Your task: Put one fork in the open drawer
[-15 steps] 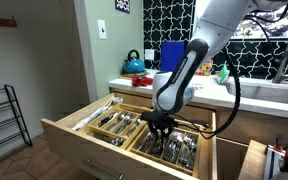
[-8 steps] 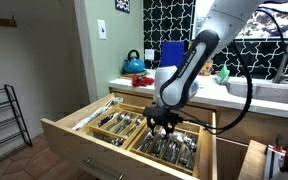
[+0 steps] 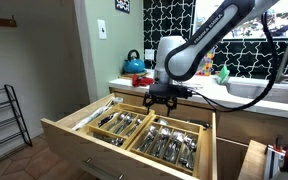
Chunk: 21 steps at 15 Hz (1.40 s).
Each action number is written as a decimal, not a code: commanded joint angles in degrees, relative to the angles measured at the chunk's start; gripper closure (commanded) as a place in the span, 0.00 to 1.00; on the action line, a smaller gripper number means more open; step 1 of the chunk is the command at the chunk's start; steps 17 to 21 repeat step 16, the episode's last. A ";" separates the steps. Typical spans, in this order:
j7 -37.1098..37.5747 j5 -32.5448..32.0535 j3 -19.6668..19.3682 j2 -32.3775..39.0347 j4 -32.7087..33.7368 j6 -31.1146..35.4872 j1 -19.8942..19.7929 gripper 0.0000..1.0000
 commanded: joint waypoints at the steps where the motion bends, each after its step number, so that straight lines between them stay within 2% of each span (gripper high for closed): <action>1: -11.56 -1.91 0.47 -8.37 -0.90 -11.26 -2.86 0.01; 5: -22.63 -9.31 0.44 -15.83 0.10 -21.90 -7.39 0.00; 7: -27.35 -14.26 0.52 -18.63 0.45 -23.91 -10.10 0.00; 9: -31.44 -19.61 0.54 -20.69 -0.02 -23.09 -12.98 0.00; 10: -28.59 -15.01 1.38 -18.03 1.45 -22.65 -12.09 0.00; 12: -29.27 -15.31 1.32 -18.86 1.53 -22.66 -13.10 0.00; 21: -29.03 -15.36 2.10 -18.19 1.57 -22.68 -12.87 0.00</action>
